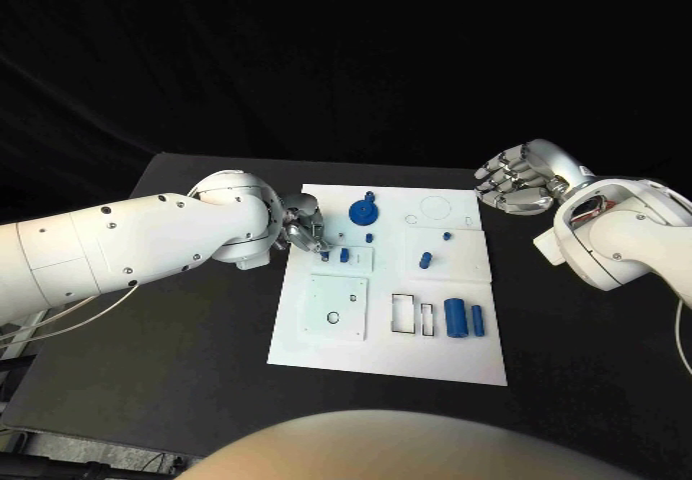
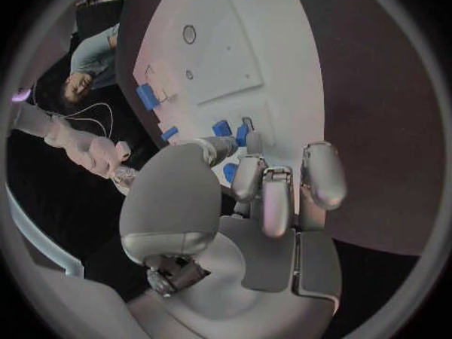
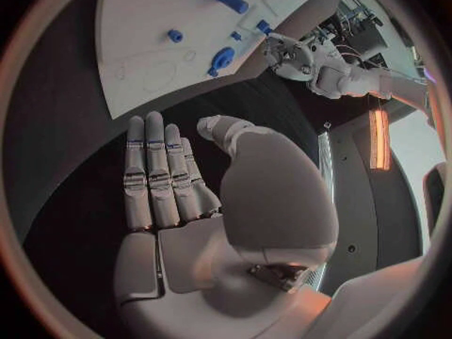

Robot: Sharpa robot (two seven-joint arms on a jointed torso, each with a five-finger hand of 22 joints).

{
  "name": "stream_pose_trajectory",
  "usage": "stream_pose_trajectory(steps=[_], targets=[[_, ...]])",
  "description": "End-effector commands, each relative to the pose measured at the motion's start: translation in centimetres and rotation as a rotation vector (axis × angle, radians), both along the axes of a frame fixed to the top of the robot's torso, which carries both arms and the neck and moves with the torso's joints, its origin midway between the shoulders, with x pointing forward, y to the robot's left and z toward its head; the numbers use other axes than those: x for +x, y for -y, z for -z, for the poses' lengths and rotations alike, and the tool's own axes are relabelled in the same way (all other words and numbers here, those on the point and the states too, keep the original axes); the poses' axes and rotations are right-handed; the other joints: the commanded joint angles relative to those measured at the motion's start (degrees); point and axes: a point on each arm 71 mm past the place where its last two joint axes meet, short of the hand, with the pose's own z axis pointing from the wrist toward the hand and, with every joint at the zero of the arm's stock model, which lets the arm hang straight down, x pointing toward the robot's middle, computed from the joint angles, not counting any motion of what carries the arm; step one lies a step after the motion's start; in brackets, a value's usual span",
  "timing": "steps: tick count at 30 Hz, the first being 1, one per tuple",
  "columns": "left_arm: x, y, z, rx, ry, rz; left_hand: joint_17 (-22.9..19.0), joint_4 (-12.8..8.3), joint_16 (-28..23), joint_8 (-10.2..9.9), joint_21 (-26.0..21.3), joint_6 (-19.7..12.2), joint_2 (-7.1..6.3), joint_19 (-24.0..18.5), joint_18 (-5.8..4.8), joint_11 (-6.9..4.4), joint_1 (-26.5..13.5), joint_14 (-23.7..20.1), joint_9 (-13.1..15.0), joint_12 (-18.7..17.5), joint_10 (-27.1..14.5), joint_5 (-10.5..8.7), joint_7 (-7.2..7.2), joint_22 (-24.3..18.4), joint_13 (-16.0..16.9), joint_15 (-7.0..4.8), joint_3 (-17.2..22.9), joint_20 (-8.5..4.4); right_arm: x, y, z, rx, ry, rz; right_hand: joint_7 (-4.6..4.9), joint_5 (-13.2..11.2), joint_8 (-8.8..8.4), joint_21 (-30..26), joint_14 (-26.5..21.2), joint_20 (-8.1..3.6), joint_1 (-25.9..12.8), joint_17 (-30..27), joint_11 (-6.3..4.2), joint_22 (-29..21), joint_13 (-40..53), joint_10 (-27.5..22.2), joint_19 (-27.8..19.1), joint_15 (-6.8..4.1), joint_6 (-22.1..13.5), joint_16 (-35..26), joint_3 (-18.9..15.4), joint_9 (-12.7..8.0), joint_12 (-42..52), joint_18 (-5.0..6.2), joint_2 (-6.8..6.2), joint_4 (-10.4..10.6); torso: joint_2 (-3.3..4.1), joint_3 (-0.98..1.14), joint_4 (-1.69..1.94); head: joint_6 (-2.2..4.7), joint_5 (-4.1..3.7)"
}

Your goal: Assemble the parts on the task board

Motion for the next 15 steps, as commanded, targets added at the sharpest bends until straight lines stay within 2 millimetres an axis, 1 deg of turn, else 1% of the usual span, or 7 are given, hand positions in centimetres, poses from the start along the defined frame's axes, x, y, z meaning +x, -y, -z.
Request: stream_pose_trajectory(steps=[1, 15], targets=[[-0.15, 0.07, 0.26, 0.03, -0.021, 0.009, 15.09, -10.49, 0.21, 0.22, 0.2, 1.76, -0.36, 0.5, -0.84, 0.08, -0.07, 5.96, 0.08, 0.29, 0.31, 0.35, -1.27, 5.23, 0.06, -0.43, 10.74, 0.08, -0.04, -0.11, 0.0, -0.003, 0.006, -0.011, 0.02, 0.25, -0.05, -0.17, -0.45, 0.14, -0.37, -0.06, 0.0, -0.06, -0.05, -0.17, -0.05, 0.03, -0.13, -0.3, -0.15, -0.06, -0.21, 0.7, 0.03, 0.32, -0.04, -0.02, -0.05, 0.01, 0.04], [-0.31, 0.09, 0.42, 0.039, -0.032, 0.008, 15.09, -10.51, 0.21, 0.22, 0.23, 1.77, -0.38, 0.52, -0.85, 0.08, -0.09, 5.96, 0.09, 0.32, 0.33, 0.43, -1.28, 5.25, 0.11, -0.43, 10.77, 0.08, -0.05, -0.12, 0.03, -0.003, 0.005, -0.012, 0.02, 0.25, -0.05, -0.17, -0.45, 0.14, -0.37, -0.06, 0.0, -0.06, -0.05, -0.17, -0.05, 0.03, -0.13, -0.3, -0.15, -0.06, -0.21, 0.7, 0.03, 0.32, -0.07, -0.01, 0.0, 0.01, 0.11]])
